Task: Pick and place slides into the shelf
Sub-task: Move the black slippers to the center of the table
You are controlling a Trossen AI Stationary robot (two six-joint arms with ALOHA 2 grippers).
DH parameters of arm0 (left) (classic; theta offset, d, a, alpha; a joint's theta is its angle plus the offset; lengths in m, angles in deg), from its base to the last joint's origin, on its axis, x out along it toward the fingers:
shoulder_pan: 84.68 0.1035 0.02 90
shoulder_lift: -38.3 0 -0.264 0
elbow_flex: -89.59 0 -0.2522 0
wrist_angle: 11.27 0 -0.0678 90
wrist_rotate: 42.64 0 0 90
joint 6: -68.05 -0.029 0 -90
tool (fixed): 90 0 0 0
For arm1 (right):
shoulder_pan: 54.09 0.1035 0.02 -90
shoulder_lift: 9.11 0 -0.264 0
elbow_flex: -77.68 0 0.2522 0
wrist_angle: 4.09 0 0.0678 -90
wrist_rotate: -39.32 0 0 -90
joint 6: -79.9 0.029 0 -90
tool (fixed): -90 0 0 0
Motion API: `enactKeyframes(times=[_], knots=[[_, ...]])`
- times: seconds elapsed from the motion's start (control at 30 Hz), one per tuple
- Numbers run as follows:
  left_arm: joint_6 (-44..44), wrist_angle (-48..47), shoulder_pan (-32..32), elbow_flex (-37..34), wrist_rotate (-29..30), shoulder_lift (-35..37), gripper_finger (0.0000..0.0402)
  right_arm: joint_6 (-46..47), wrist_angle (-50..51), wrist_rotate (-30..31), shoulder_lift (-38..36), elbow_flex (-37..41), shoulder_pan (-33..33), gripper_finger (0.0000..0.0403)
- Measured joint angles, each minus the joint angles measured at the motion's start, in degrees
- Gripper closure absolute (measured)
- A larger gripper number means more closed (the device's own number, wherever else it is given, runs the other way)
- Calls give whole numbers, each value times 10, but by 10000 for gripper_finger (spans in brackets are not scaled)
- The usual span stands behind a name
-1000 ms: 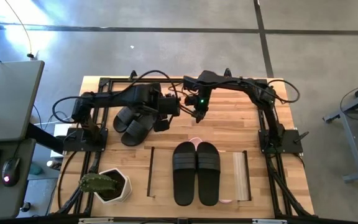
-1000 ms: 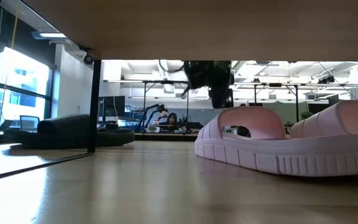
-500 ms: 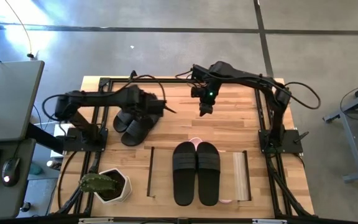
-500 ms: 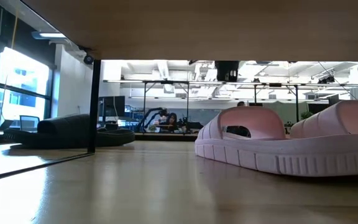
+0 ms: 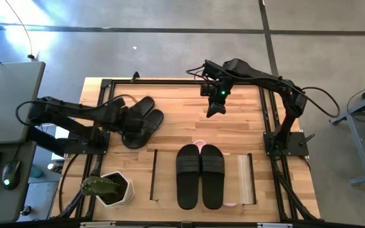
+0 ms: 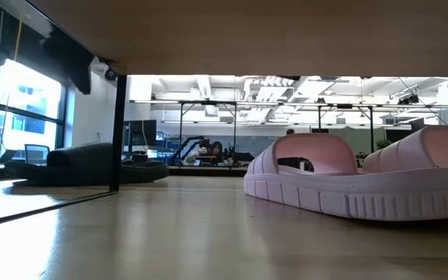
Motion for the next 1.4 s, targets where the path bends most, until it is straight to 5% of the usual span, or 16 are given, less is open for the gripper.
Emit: enactKeyframes(times=[0.3, 0.67, 0.97, 1.1, 1.4], knots=[[93, 60, -99, -145, -12, 77, 248, 2, -7, 1, -28, 0, 0, 382], [90, 94, -134, -186, -58, 71, 248, 5, -10, 4, -28, 0, 0, 382], [49, 211, -134, -186, -51, 21, 247, 4, -26, 5, -28, 0, 20, 382], [48, 206, -134, -186, -7, -21, 247, 6, -33, 5, -28, 0, 31, 382], [38, 195, -134, -185, -18, -110, 247, 16, -31, 5, -28, 0, 46, 382]])
